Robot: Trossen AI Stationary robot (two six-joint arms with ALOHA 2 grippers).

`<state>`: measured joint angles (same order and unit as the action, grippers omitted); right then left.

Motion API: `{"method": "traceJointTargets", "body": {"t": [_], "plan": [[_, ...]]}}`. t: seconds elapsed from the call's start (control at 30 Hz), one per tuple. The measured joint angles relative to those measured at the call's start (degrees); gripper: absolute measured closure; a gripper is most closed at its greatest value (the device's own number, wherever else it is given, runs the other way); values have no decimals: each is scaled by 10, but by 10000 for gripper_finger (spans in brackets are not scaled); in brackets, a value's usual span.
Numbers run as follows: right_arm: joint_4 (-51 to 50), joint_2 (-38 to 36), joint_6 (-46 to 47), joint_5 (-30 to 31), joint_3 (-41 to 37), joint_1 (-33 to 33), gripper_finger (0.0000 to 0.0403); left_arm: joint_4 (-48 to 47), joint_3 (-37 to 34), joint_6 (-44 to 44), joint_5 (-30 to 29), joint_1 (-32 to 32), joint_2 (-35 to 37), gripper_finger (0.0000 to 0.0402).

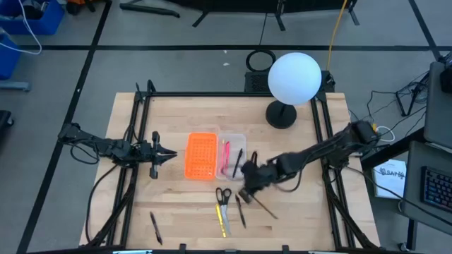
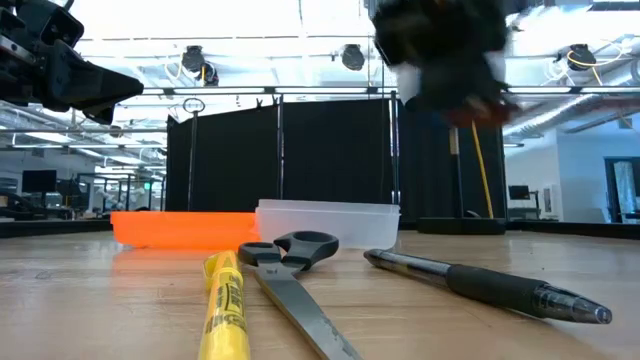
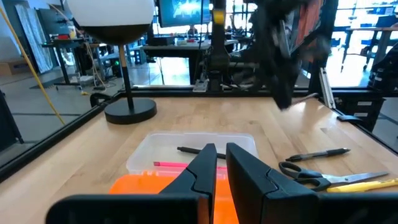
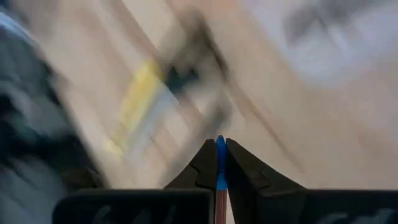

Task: Pick & place school supplies into a supply box
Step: Put the brown pencil into the supply box

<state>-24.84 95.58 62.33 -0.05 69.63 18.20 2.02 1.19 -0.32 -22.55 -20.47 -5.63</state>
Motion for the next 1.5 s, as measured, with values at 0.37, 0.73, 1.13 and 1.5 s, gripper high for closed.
{"method": "traceJointTargets", "body": {"t": [0.37, 0.73, 1.13, 1.5], "plan": [[231, -30, -37, 165, 2, -129, 395, 0, 0, 0, 0, 0, 0, 355], [237, 70, -26, 121, 1, -230, 395, 0, 0, 2, 2, 0, 0, 355], [243, 128, -34, 74, 2, -265, 395, 9, -1, 19, 0, 0, 0, 355], [192, 131, -57, 74, 2, -268, 393, 11, -1, 10, 1, 0, 0, 355]]}}
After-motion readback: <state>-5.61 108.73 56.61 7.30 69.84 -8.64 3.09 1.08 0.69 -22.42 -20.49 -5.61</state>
